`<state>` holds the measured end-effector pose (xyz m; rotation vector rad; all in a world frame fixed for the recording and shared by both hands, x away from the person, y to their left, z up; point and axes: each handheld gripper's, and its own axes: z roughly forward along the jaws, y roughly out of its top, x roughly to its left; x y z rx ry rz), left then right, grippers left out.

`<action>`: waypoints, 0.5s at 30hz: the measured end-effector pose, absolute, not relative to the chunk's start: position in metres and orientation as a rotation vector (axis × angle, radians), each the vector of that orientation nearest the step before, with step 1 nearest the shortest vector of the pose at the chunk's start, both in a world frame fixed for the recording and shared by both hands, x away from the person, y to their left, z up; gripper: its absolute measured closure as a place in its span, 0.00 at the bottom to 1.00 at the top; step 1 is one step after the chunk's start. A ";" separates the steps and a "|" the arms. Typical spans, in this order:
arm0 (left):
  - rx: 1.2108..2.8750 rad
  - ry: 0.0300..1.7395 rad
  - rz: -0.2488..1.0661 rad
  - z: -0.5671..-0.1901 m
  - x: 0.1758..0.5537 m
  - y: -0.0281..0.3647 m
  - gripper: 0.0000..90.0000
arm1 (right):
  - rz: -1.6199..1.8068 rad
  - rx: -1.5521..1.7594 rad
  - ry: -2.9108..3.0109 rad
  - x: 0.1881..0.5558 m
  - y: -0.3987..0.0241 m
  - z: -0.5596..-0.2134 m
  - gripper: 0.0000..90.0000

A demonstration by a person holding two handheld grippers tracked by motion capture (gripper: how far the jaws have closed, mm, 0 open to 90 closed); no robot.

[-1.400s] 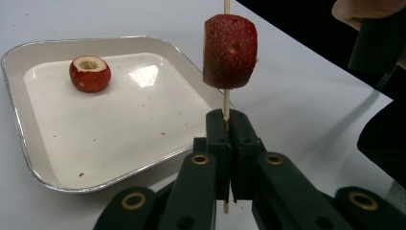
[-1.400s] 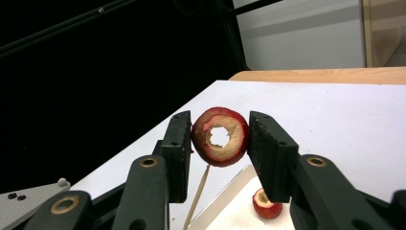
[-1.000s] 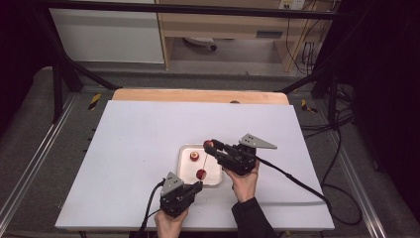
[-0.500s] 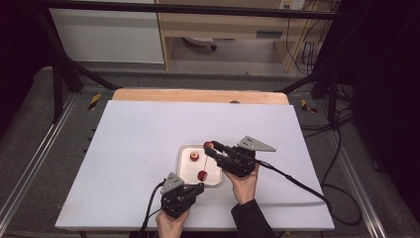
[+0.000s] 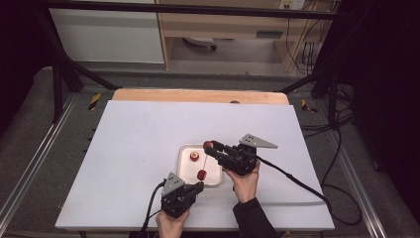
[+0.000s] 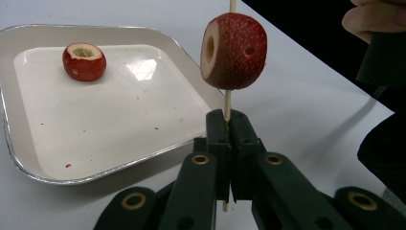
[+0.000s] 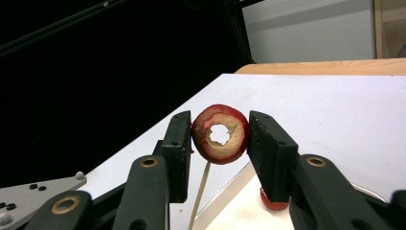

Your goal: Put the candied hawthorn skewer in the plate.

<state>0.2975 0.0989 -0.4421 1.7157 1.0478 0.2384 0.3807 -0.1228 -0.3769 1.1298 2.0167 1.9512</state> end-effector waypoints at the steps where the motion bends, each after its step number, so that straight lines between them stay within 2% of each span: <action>1: 1.710 1.051 0.234 -0.442 0.297 0.099 0.98 | 1.952 1.127 2.012 0.380 -0.123 -0.377 0.69; 9: 1.705 1.067 0.160 -0.443 0.297 0.097 0.98 | 1.889 1.077 2.001 0.374 -0.121 -0.380 0.69; 15: 1.720 1.047 0.184 -0.440 0.297 0.098 0.98 | 1.914 1.097 2.000 0.376 -0.123 -0.377 0.69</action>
